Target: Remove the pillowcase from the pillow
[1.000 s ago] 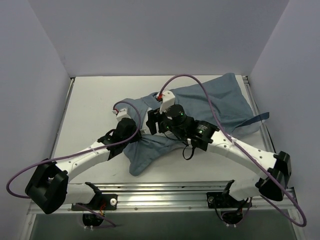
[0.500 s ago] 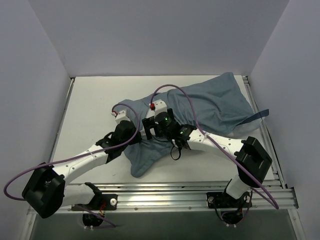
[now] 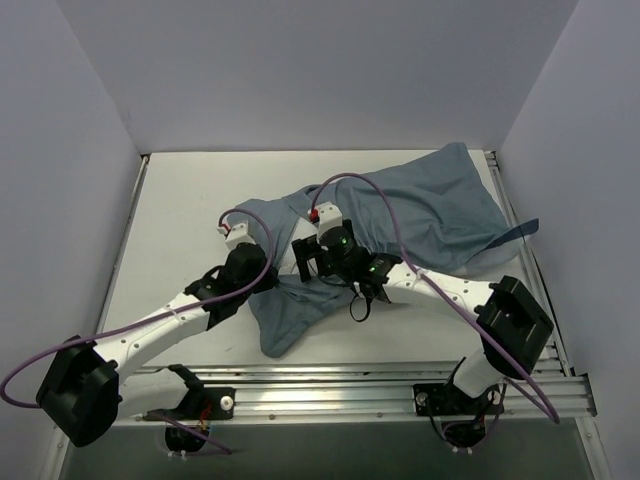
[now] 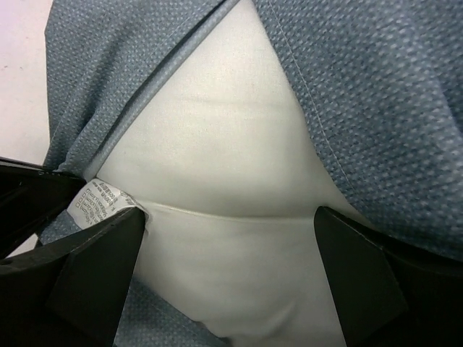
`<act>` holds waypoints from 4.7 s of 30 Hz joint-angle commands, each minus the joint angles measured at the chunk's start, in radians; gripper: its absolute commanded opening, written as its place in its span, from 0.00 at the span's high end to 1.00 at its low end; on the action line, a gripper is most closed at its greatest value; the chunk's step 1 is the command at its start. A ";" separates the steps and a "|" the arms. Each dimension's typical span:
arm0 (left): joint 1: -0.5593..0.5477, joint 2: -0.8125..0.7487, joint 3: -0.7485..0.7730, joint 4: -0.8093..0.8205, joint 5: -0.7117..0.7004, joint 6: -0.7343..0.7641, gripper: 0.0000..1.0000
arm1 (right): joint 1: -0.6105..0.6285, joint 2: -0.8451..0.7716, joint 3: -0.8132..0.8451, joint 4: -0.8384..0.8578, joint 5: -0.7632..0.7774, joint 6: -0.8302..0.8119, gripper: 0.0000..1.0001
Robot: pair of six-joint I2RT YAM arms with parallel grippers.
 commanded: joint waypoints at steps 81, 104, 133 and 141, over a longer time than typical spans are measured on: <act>-0.263 -0.031 0.234 -0.288 0.080 -0.021 0.97 | -0.376 0.096 0.611 -0.181 -0.109 0.353 1.00; -0.258 -0.042 0.014 -0.244 0.022 -0.141 0.97 | 0.182 -0.145 0.170 -0.465 0.330 0.421 0.43; -0.258 -0.019 0.011 -0.231 0.037 -0.139 0.97 | 0.187 0.137 0.006 -0.259 0.115 0.517 0.41; -0.260 -0.012 0.034 -0.226 0.060 -0.118 0.97 | 0.041 0.128 0.011 -0.025 -0.020 0.526 1.00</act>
